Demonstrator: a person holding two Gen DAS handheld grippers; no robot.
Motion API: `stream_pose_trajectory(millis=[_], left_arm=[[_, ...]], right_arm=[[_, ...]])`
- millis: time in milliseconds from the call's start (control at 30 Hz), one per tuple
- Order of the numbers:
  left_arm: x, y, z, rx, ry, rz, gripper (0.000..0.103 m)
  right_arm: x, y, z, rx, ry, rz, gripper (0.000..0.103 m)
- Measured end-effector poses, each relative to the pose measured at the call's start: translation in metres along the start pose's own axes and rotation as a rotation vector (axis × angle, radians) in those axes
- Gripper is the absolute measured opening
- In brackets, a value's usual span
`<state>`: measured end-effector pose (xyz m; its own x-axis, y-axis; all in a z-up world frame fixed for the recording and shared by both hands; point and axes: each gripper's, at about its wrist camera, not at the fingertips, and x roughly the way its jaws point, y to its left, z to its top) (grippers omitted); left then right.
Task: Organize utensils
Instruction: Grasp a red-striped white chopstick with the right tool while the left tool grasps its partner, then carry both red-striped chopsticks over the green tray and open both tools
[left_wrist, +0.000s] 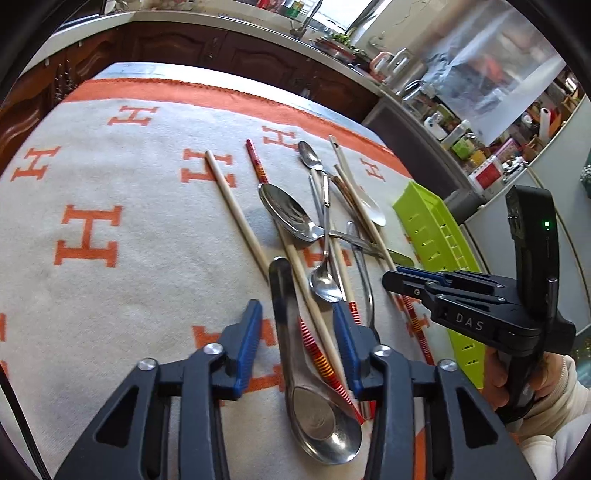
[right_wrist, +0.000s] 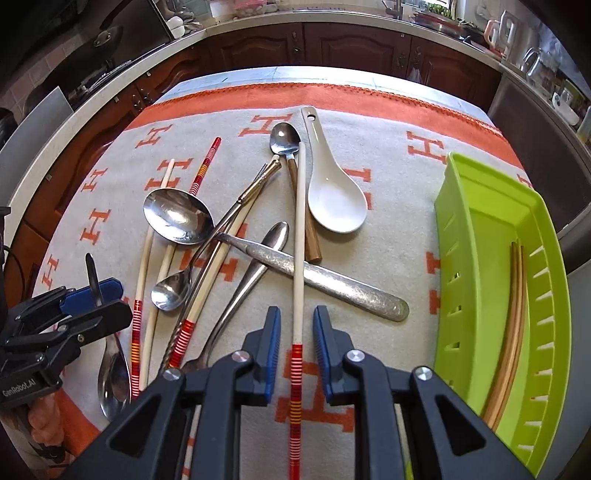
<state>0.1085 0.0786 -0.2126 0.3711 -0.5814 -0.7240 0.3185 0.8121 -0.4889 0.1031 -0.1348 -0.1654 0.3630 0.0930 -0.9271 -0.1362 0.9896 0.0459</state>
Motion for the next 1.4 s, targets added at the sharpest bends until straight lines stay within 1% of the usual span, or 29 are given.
stream_pose_trajectory(millis=[67, 100, 133, 200, 233, 367, 467, 567, 667, 767, 900, 1100, 1233, 1400], left_arm=[[0.001, 0.002, -0.003, -0.006, -0.007, -0.031, 0.025], [0.003, 0.003, -0.004, -0.009, -0.007, -0.053, 0.022], [0.004, 0.005, -0.006, -0.013, -0.006, -0.067, 0.016], [0.005, 0.008, -0.008, -0.026, -0.009, -0.091, 0.01], [0.006, 0.009, -0.008, -0.032, -0.007, -0.103, 0.008], [0.003, 0.011, -0.009, -0.043, -0.045, -0.086, 0.005], [0.001, 0.01, -0.008, -0.056, -0.052, -0.072, 0.003], [-0.004, 0.007, -0.007, -0.074, -0.055, -0.084, 0.002], [-0.016, -0.002, -0.005, -0.059, -0.072, -0.097, 0.002], [-0.029, -0.018, 0.0, -0.025, -0.1, -0.104, 0.002], [-0.045, -0.041, 0.007, 0.009, -0.118, -0.139, 0.002], [-0.058, -0.09, 0.019, 0.088, -0.11, -0.177, 0.002], [-0.049, -0.127, 0.03, 0.154, -0.075, -0.176, 0.002], [-0.02, -0.169, 0.04, 0.223, -0.009, -0.185, 0.002]], right_arm=[[0.0, -0.002, -0.001, 0.007, 0.0, 0.008, 0.009], [-0.001, -0.003, -0.002, 0.012, 0.001, 0.014, 0.008], [0.0, -0.003, -0.002, 0.016, 0.001, 0.018, 0.007], [-0.001, -0.004, -0.003, 0.026, 0.001, 0.027, 0.006], [-0.001, -0.006, -0.003, 0.032, 0.002, 0.035, 0.006], [-0.002, -0.007, -0.005, 0.059, 0.003, 0.055, 0.005], [-0.003, -0.011, -0.006, 0.107, 0.005, 0.085, 0.005], [-0.006, -0.015, -0.011, 0.146, 0.018, 0.127, 0.005], [-0.011, -0.018, -0.016, 0.176, 0.026, 0.159, 0.005], [-0.021, -0.022, -0.021, 0.191, 0.014, 0.177, 0.005], [-0.04, -0.027, -0.027, 0.209, -0.015, 0.206, 0.005], [-0.074, -0.048, -0.041, 0.242, -0.071, 0.247, 0.005], [-0.093, -0.067, -0.052, 0.265, -0.105, 0.254, 0.005], [-0.107, -0.105, -0.067, 0.313, -0.146, 0.213, 0.005]])
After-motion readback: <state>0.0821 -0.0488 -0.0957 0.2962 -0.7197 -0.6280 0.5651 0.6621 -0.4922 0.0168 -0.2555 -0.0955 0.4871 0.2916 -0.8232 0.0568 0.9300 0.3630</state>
